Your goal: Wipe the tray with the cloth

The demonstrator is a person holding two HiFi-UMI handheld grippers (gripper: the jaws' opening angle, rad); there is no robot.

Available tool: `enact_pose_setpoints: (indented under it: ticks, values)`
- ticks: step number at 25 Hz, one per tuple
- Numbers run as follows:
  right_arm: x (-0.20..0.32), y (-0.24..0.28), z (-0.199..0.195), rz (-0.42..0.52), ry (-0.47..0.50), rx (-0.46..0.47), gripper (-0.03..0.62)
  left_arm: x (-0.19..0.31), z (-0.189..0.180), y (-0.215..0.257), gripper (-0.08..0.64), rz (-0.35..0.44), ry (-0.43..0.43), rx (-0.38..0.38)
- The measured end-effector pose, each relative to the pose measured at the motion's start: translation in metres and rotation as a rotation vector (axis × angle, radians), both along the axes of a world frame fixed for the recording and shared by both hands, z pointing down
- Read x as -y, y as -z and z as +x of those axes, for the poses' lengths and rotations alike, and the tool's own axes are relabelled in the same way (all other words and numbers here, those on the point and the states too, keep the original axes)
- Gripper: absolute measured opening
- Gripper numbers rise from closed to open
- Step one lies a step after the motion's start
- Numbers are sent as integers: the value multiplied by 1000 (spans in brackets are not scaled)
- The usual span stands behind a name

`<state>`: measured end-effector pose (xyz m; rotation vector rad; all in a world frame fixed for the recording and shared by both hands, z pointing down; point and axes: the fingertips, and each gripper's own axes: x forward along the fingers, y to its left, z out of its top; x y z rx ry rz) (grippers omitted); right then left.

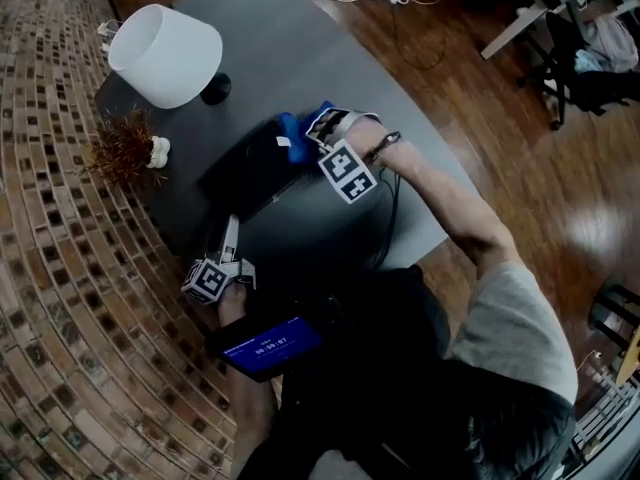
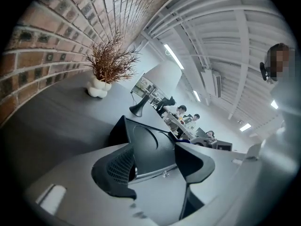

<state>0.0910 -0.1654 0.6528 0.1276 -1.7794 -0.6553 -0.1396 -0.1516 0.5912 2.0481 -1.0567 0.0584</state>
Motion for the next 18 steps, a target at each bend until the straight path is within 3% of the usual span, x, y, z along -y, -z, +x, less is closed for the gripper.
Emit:
enact_pose_setpoints:
  ticks: [2, 4, 7, 9, 11, 14, 18]
  values:
    - [-39, -1, 5, -106, 38, 17, 201, -1, -1, 0, 273, 0, 1, 2]
    - [-38, -1, 18, -166, -39, 67, 201, 0, 0, 1, 273, 3, 3, 1]
    - [48, 4, 46, -12, -280, 84, 201, 1, 1, 1, 273, 1, 9, -4]
    - [98, 2, 44, 54, -364, 91, 201, 0, 1, 1, 273, 1, 16, -8]
    - [113, -14, 22, 46, -312, 67, 201, -1, -2, -3, 273, 0, 26, -6]
    - [92, -40, 2, 37, -178, -20, 194, -4, -2, -8, 273, -3, 29, -14]
    - [40, -39, 8, -8, -139, -35, 195, 0, 1, -2, 267, 8, 43, -28]
